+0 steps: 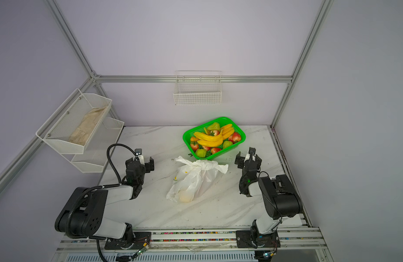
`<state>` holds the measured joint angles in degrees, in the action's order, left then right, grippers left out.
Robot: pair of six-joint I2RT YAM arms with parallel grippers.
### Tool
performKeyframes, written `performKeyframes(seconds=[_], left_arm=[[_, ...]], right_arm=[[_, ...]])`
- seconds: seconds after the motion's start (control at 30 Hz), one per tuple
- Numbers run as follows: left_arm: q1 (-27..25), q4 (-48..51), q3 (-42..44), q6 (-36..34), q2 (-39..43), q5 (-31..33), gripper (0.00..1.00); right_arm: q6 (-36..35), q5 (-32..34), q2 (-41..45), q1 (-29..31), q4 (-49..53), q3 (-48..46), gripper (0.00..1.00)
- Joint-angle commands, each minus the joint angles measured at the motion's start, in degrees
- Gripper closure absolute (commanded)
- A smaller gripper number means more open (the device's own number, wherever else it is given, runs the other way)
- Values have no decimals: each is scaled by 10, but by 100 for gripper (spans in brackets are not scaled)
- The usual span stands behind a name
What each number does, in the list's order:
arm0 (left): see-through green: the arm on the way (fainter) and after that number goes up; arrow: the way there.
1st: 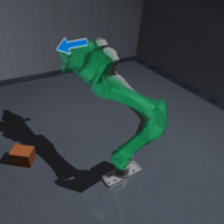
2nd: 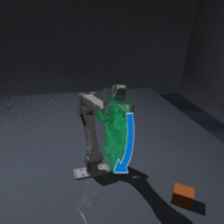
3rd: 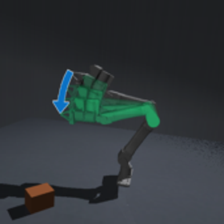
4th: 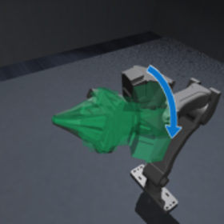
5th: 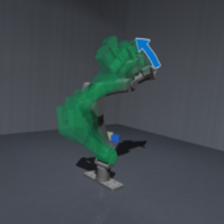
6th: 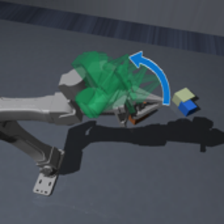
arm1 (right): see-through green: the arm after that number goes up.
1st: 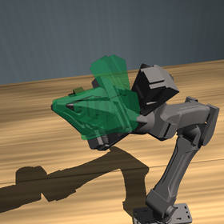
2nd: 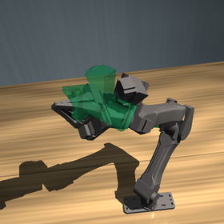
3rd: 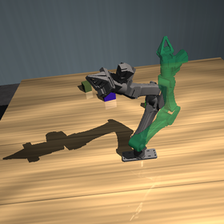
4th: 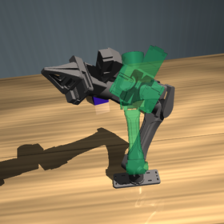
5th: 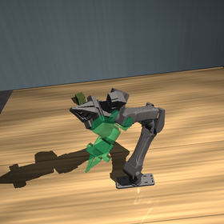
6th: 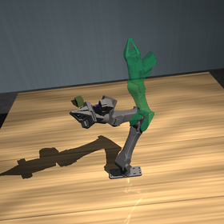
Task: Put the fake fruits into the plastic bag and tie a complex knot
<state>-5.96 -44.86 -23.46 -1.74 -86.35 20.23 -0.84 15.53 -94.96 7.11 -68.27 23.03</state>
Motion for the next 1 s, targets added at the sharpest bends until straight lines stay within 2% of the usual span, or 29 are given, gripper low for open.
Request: performKeyframes(seconds=[0.0, 0.03, 0.1, 0.13, 0.23, 0.87, 0.97], left_arm=[[39, -113, 33, 15, -29, -63, 0], [44, -139, 33, 8, -44, -75, 0], [47, -104, 23, 14, -38, -83, 0], [49, -79, 14, 19, -33, -84, 0], [49, -105, 22, 15, -38, -84, 0], [49, -97, 20, 16, -37, -83, 0], [49, -98, 19, 16, -37, -83, 0]], right_arm=[[-8, -52, -62, -19, -135, 2, 3], [-15, -63, -80, -19, -170, 1, 3], [-5, -62, -65, -20, -102, 20, 3], [-9, -57, -70, -20, -102, 27, 3], [-14, -53, -68, -19, -82, 34, 3], [-16, -49, -72, -19, -83, 36, 3], [-28, -80, -72, -18, -75, 40, 3]])
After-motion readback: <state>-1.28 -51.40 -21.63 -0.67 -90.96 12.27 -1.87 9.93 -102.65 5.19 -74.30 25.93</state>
